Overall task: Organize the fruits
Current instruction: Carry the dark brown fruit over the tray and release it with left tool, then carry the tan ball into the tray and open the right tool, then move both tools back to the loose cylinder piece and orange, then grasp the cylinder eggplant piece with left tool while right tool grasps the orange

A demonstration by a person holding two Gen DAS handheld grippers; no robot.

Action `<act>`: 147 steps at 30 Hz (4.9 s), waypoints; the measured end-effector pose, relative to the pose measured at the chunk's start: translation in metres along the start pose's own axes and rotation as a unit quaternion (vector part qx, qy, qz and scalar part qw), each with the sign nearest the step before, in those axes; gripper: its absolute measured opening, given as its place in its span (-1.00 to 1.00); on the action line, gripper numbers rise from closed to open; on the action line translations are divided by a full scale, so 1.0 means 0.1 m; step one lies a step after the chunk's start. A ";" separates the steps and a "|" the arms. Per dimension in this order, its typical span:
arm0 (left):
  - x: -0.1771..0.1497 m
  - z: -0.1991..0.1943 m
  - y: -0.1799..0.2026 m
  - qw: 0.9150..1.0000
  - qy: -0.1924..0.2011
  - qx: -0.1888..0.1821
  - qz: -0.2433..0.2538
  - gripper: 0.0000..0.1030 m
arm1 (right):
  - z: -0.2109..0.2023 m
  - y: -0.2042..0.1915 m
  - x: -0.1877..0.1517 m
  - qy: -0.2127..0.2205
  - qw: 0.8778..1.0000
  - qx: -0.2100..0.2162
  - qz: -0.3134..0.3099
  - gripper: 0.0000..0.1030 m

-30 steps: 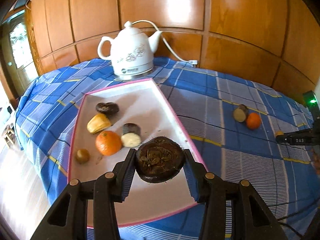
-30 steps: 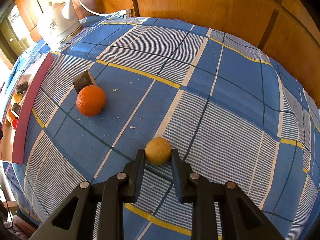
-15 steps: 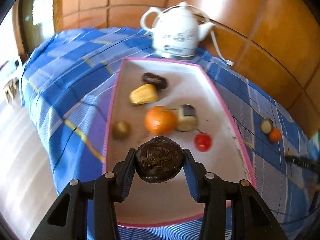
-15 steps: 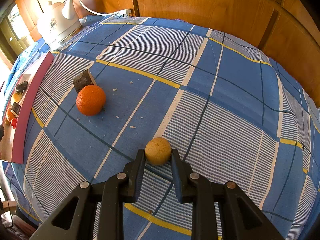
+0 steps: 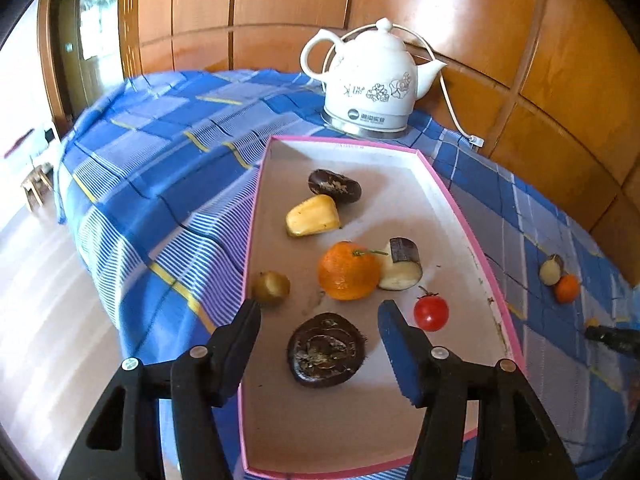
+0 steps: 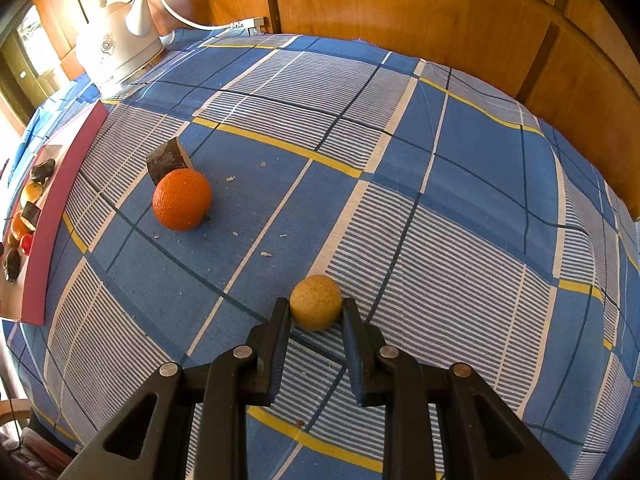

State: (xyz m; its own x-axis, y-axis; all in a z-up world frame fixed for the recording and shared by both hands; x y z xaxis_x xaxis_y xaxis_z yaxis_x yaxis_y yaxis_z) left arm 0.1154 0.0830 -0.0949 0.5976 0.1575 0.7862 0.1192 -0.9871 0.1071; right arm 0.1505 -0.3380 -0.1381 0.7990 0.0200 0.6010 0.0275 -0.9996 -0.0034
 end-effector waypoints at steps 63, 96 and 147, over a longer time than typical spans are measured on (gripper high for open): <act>0.08 -0.40 -0.20 0.997 0.061 0.019 0.032 0.20 | -0.58 -3.07 0.40 0.066 0.959 0.252 -0.113 -0.31; 0.18 -0.42 1.00 0.985 0.058 -0.087 0.135 0.20 | -0.56 -0.38 0.52 0.100 0.993 0.057 0.041 -0.28; -0.01 0.64 2.52 0.964 -0.108 -0.238 0.053 -0.16 | -0.09 -0.47 0.28 0.016 0.988 0.119 0.096 -0.28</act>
State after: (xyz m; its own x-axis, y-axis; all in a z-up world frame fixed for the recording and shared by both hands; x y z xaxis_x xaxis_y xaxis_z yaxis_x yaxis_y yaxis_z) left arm 0.1956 -0.1644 -0.1078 0.7440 0.0061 0.6681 -0.2985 -0.8916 0.3405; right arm 0.1661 -0.2908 -0.1144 0.7839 -0.1747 0.5959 0.0203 -0.9519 -0.3058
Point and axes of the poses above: each gripper's, at about its wrist camera, not at the fingertips, and z roughly the way its jaws point, y to its right, x to its top, the point moved 10 cm from there along z, roughly the way its jaws point, and after that the axes turned 13 degrees about y, right-handed, at the moved point
